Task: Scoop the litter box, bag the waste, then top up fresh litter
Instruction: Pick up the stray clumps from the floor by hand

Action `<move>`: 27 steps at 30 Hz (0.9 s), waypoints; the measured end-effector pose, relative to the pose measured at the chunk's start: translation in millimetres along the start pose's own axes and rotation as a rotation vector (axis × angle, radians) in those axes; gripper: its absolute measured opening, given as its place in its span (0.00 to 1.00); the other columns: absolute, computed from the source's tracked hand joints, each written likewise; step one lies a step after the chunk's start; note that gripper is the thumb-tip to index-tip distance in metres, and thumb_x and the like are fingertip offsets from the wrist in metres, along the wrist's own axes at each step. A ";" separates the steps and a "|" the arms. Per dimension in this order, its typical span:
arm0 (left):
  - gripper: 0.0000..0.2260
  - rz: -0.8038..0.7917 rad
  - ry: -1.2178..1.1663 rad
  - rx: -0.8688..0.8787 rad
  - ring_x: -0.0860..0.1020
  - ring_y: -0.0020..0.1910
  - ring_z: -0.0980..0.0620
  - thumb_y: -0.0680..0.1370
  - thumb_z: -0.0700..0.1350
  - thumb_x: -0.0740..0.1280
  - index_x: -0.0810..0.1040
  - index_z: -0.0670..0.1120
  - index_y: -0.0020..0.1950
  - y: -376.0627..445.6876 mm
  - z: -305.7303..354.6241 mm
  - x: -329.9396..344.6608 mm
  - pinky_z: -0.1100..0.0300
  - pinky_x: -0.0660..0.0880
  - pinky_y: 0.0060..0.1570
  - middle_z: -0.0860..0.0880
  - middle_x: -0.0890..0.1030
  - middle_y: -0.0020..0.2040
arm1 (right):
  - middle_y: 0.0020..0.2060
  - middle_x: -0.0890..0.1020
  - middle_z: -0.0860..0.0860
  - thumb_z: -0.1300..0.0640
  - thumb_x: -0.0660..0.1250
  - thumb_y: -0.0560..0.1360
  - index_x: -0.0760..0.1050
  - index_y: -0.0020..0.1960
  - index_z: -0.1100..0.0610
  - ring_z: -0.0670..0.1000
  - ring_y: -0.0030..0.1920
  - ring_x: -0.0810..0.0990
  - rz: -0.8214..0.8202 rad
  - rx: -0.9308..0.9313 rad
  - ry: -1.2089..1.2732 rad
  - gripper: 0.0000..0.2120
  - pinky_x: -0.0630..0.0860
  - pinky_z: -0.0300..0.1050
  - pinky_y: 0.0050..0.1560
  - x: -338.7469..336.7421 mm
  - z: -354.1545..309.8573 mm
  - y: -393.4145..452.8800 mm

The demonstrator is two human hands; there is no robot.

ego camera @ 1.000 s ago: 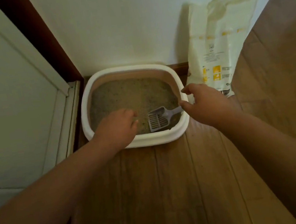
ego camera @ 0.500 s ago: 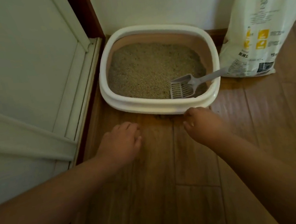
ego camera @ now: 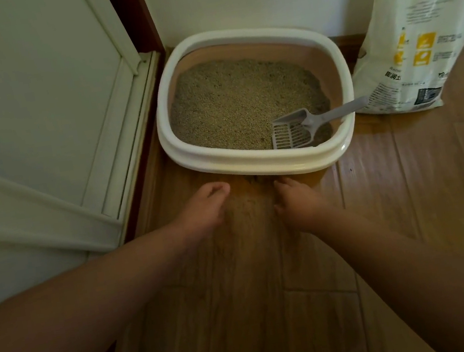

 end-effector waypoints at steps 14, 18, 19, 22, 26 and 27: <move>0.26 -0.235 -0.829 -0.215 0.81 0.67 0.40 0.85 0.60 0.57 0.76 0.43 0.73 -17.6 -2.7 -2.1 0.39 0.74 0.69 0.41 0.82 0.68 | 0.71 0.68 0.55 0.62 0.61 0.80 0.74 0.69 0.55 0.59 0.68 0.71 0.051 0.032 -0.044 0.18 0.72 0.55 0.69 23.5 8.4 29.0; 0.27 -0.229 -0.833 -0.218 0.81 0.67 0.40 0.85 0.60 0.57 0.76 0.42 0.73 -21.9 -2.4 1.9 0.39 0.73 0.70 0.41 0.82 0.68 | 0.70 0.69 0.55 0.62 0.61 0.80 0.75 0.68 0.54 0.59 0.66 0.73 0.085 0.011 -0.038 0.17 0.73 0.56 0.68 22.7 10.2 28.2; 0.27 -0.231 -0.827 -0.215 0.81 0.67 0.40 0.84 0.60 0.57 0.76 0.42 0.73 -23.0 -2.3 2.7 0.39 0.73 0.69 0.41 0.82 0.68 | 0.69 0.70 0.55 0.62 0.61 0.80 0.75 0.67 0.54 0.59 0.66 0.73 0.102 0.005 -0.029 0.17 0.74 0.56 0.68 21.7 10.1 28.0; 0.27 -0.228 -0.817 -0.215 0.81 0.66 0.41 0.84 0.61 0.57 0.76 0.42 0.73 -26.4 -3.1 2.9 0.40 0.74 0.68 0.41 0.82 0.68 | 0.64 0.74 0.55 0.62 0.61 0.79 0.76 0.62 0.54 0.57 0.62 0.76 0.152 -0.017 -0.026 0.13 0.77 0.54 0.63 18.5 7.9 24.7; 0.27 -0.222 -0.816 -0.224 0.81 0.66 0.40 0.84 0.61 0.57 0.76 0.42 0.72 -29.1 -8.0 1.1 0.40 0.74 0.68 0.41 0.82 0.67 | 0.60 0.75 0.54 0.62 0.62 0.79 0.77 0.58 0.54 0.56 0.57 0.78 0.140 -0.020 -0.072 0.10 0.78 0.51 0.59 19.7 9.5 22.2; 0.28 -0.221 -0.817 -0.226 0.81 0.66 0.40 0.84 0.61 0.57 0.76 0.42 0.72 -29.2 -8.7 1.3 0.40 0.74 0.68 0.41 0.82 0.67 | 0.59 0.75 0.54 0.62 0.62 0.79 0.77 0.57 0.54 0.56 0.57 0.78 0.138 -0.026 -0.085 0.09 0.78 0.52 0.58 20.2 10.4 21.7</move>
Point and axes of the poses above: each hand's wrist, its own y-axis towards the middle knuckle, its own x-axis out of the palm, z = x × y, the point moved 5 cm from there along y, towards the middle knuckle
